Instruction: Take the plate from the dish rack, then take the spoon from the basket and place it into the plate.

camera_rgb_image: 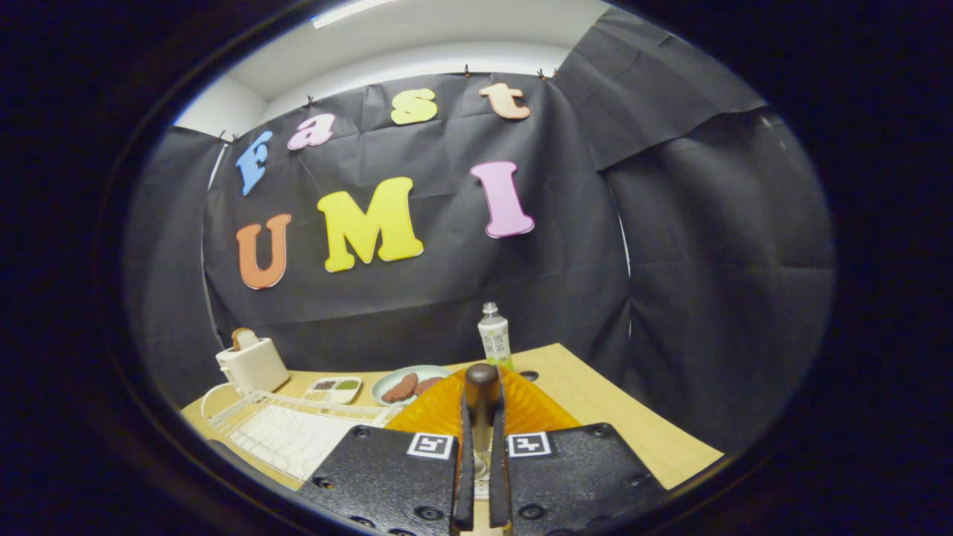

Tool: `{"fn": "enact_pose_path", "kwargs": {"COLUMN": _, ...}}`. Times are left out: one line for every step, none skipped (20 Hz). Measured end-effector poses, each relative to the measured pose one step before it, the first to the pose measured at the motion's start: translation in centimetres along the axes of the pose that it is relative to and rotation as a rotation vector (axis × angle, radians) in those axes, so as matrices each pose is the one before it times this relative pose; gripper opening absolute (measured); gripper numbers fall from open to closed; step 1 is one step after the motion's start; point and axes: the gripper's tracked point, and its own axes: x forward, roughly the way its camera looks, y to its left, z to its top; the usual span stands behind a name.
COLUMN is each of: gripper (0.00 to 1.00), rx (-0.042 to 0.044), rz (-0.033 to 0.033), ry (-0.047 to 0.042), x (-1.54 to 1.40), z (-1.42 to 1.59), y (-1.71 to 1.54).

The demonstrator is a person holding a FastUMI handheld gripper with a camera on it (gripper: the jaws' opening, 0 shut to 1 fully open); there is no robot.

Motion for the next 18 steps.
{"fn": "enact_pose_path", "kwargs": {"gripper": 0.13, "rx": -0.00379, "rz": 0.00578, "ry": -0.01173, "x": -0.986, "z": 0.837, "y": 0.683}}
{"fn": "enact_pose_path", "kwargs": {"gripper": 0.13, "rx": -0.00259, "rz": 0.0119, "ry": -0.01293, "x": -1.06, "z": 0.713, "y": 0.882}}
{"fn": "enact_pose_path", "kwargs": {"gripper": 0.13, "rx": -0.00413, "rz": 0.01627, "ry": -0.01159, "x": -1.094, "z": 0.714, "y": 1.076}}
{"fn": "enact_pose_path", "kwargs": {"gripper": 0.13, "rx": -0.00318, "rz": 0.01702, "ry": -0.01161, "x": -1.079, "z": 0.576, "y": 1.153}}
{"fn": "enact_pose_path", "kwargs": {"gripper": 0.13, "rx": 0.00011, "rz": 0.0246, "ry": -0.00629, "x": -1.178, "z": 0.44, "y": 1.45}}
{"fn": "enact_pose_path", "kwargs": {"gripper": 0.13, "rx": 0.00408, "rz": 0.03703, "ry": 0.00264, "x": -1.042, "z": 0.123, "y": 1.747}}
{"fn": "enact_pose_path", "kwargs": {"gripper": 0.13, "rx": 0.01126, "rz": 0.0395, "ry": 0.01217, "x": -1.025, "z": -0.267, "y": 1.86}}
{"fn": "enact_pose_path", "kwargs": {"gripper": 0.13, "rx": 0.01139, "rz": 0.03792, "ry": 0.01459, "x": -0.962, "z": -0.425, "y": 1.658}}
{"fn": "enact_pose_path", "kwargs": {"gripper": 0.13, "rx": 0.00411, "rz": 0.03253, "ry": 0.01206, "x": -0.763, "z": -0.638, "y": 1.557}}
{"fn": "enact_pose_path", "kwargs": {"gripper": 0.13, "rx": -0.00156, "rz": 0.02248, "ry": 0.00943, "x": -0.688, "z": -0.681, "y": 1.365}}
{"fn": "enact_pose_path", "kwargs": {"gripper": 0.13, "rx": -0.00296, "rz": 0.0211, "ry": 0.00766, "x": -0.351, "z": -0.915, "y": 1.196}}
{"fn": "enact_pose_path", "kwargs": {"gripper": 0.13, "rx": -0.00468, "rz": 0.02091, "ry": 0.01122, "x": -0.421, "z": -1.074, "y": 1.346}}
{"fn": "enact_pose_path", "kwargs": {"gripper": 0.13, "rx": -0.00864, "rz": 0.02581, "ry": 0.01531, "x": -0.431, "z": -1.415, "y": 1.363}}
{"fn": "enact_pose_path", "kwargs": {"gripper": 0.13, "rx": -0.00193, "rz": 0.02502, "ry": 0.01344, "x": -0.336, "z": -1.452, "y": 1.365}}
{"fn": "enact_pose_path", "kwargs": {"gripper": 0.13, "rx": -0.0032, "rz": 0.02181, "ry": 0.02499, "x": -0.21, "z": -1.828, "y": 1.103}}
{"fn": "enact_pose_path", "kwargs": {"gripper": 0.13, "rx": 0.00235, "rz": 0.02185, "ry": 0.02436, "x": -0.172, "z": -1.756, "y": 1.079}}
{"fn": "enact_pose_path", "kwargs": {"gripper": 0.13, "rx": 0.00709, "rz": 0.01979, "ry": 0.01941, "x": 0.039, "z": -1.475, "y": 0.902}}
{"fn": "enact_pose_path", "kwargs": {"gripper": 0.13, "rx": 0.01577, "rz": 0.02071, "ry": 0.01425, "x": 0.079, "z": -1.267, "y": 0.905}}
